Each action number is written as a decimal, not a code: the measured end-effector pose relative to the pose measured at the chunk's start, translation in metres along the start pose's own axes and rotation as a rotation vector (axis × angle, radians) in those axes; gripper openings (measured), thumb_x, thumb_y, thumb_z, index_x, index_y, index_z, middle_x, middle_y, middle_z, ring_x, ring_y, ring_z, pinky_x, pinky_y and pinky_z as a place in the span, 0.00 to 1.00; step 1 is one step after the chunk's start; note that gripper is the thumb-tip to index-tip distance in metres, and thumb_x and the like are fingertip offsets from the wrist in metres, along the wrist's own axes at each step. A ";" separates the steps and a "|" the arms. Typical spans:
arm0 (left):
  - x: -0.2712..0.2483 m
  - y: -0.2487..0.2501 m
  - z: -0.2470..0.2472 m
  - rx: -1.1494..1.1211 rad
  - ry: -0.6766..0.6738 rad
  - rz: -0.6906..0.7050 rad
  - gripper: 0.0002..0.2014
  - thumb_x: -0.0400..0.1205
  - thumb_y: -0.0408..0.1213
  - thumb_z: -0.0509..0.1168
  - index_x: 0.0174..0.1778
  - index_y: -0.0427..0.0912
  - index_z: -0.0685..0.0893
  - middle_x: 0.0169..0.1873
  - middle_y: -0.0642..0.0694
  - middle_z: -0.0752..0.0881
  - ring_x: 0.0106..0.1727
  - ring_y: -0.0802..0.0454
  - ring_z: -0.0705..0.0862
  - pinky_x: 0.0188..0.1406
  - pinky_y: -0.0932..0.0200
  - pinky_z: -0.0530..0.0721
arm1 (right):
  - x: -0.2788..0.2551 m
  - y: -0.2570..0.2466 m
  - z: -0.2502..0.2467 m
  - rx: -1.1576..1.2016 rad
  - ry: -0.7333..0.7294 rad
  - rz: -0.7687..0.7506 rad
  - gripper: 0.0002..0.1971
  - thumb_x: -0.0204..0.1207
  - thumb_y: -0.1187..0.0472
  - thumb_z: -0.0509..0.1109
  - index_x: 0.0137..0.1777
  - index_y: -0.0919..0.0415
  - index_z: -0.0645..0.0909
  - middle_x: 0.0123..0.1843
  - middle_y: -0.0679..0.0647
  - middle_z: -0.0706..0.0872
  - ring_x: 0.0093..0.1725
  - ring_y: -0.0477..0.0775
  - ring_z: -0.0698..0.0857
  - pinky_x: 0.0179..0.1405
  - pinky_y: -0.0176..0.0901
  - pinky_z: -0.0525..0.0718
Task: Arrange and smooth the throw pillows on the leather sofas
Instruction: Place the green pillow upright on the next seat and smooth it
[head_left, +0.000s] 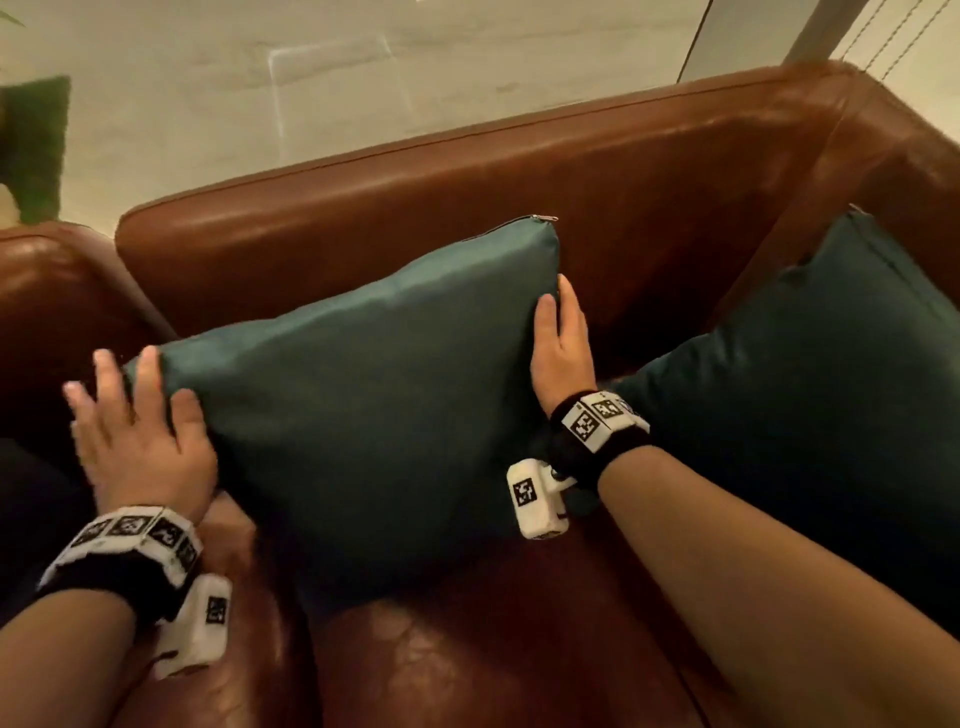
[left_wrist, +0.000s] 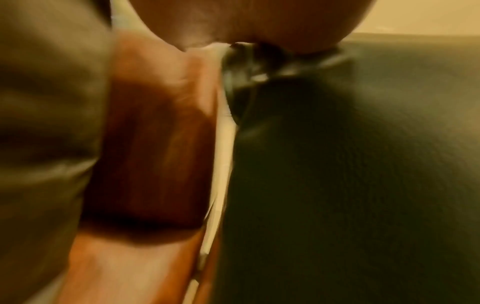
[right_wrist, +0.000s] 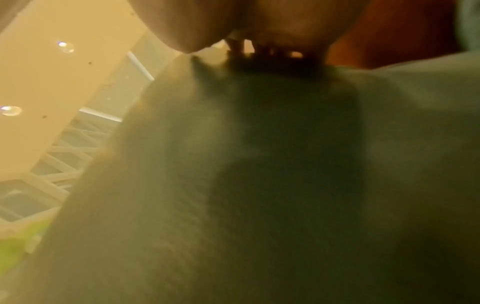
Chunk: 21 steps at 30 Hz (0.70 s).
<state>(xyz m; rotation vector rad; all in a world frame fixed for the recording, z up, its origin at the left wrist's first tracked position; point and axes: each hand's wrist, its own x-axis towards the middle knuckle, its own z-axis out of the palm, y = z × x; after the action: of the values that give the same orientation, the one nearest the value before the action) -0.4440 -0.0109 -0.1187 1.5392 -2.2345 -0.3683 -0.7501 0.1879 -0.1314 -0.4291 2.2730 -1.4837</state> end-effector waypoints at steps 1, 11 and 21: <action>0.003 -0.014 0.003 -0.128 0.048 -0.172 0.27 0.89 0.48 0.46 0.85 0.45 0.59 0.85 0.34 0.57 0.84 0.31 0.54 0.83 0.39 0.51 | 0.005 -0.012 0.001 0.016 -0.004 0.010 0.27 0.89 0.45 0.49 0.84 0.53 0.62 0.83 0.52 0.68 0.81 0.52 0.66 0.79 0.43 0.61; 0.022 -0.041 0.017 -0.846 -0.146 -0.664 0.26 0.66 0.72 0.70 0.49 0.57 0.87 0.53 0.43 0.90 0.59 0.37 0.88 0.59 0.27 0.83 | 0.055 -0.012 -0.030 0.086 0.035 0.147 0.17 0.62 0.31 0.76 0.36 0.44 0.90 0.39 0.52 0.91 0.41 0.53 0.87 0.54 0.59 0.88; 0.032 -0.023 0.005 -0.791 0.055 -0.515 0.18 0.77 0.58 0.68 0.52 0.49 0.86 0.47 0.44 0.88 0.47 0.49 0.84 0.59 0.39 0.85 | 0.053 -0.025 -0.037 -0.168 0.260 -0.006 0.10 0.83 0.54 0.66 0.49 0.61 0.82 0.45 0.55 0.82 0.46 0.52 0.79 0.41 0.36 0.68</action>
<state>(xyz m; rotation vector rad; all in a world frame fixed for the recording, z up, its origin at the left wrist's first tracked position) -0.4371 -0.0493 -0.1274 1.5745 -1.3291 -1.1689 -0.8135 0.1840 -0.1033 -0.3047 2.6141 -1.4276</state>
